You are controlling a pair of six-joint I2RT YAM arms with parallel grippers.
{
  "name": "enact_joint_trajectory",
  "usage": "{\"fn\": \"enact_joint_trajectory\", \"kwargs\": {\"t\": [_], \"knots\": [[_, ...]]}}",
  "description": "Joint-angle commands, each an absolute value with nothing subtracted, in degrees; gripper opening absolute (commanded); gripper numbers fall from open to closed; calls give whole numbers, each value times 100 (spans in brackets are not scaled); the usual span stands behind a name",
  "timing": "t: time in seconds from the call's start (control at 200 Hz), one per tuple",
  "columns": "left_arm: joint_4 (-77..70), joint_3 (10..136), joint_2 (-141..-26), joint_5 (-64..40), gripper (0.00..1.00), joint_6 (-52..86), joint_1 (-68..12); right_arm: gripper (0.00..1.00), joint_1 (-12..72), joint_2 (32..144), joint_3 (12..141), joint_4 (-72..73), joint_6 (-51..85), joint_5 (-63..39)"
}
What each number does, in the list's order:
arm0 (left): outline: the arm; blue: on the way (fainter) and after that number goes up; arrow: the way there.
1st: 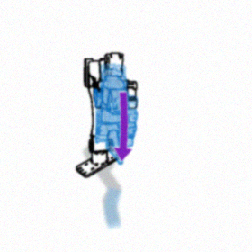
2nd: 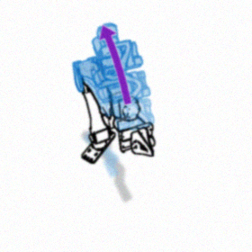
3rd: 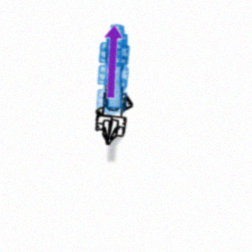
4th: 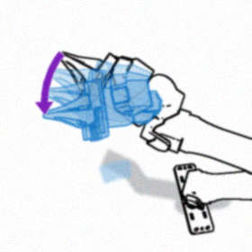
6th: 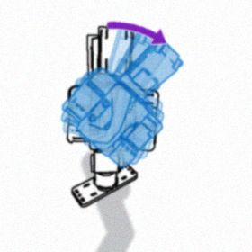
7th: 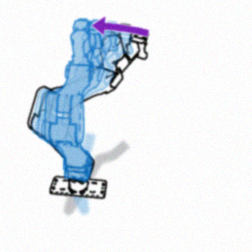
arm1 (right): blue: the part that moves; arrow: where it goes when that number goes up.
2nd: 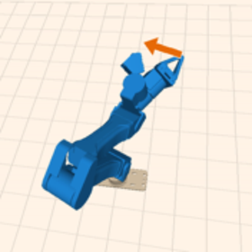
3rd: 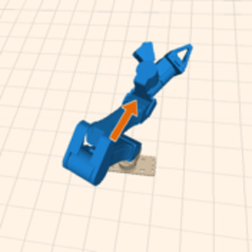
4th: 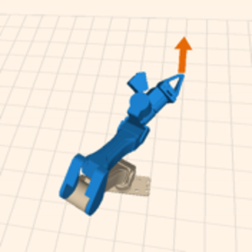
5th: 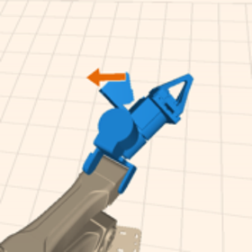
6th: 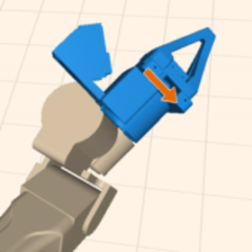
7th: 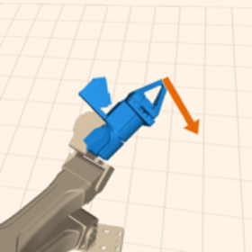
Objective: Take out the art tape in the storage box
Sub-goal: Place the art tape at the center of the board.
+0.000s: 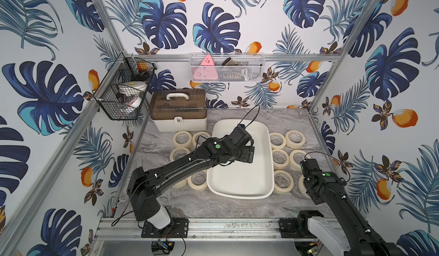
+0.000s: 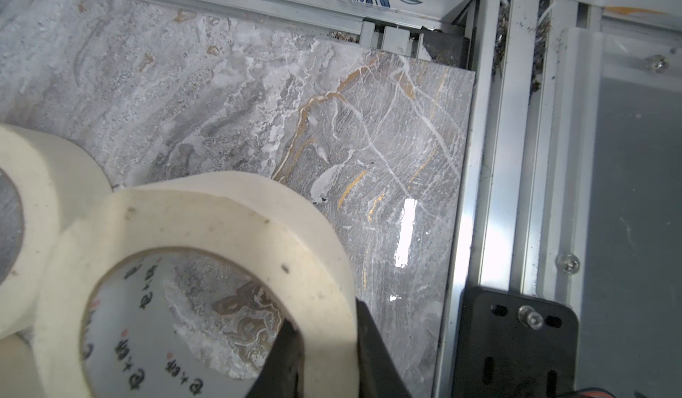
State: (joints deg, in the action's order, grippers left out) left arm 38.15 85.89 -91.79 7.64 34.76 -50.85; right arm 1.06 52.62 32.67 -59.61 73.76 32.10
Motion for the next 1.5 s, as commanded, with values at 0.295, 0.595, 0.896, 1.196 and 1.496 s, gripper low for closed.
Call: {"fn": "enact_joint_trajectory", "kwargs": {"t": [0.295,0.595,0.896,1.196,1.496], "knots": [[3785,8521,-9040,810,88,3558,-5071,7,-40,5691,3014,-5221,7438,2999],[3913,8567,-8937,1007,88,3538,-5068,44,-167,5498,3227,-5252,7070,3070],[4025,8879,-8739,1613,89,3156,-4863,70,-193,5030,4069,-5724,6435,3296],[3282,8536,-8098,2610,96,2578,-4137,83,-189,5268,5142,-5549,5706,3528],[1867,7358,-7505,3572,99,2152,-3561,90,-193,5334,5546,-4045,4624,2845]]}}
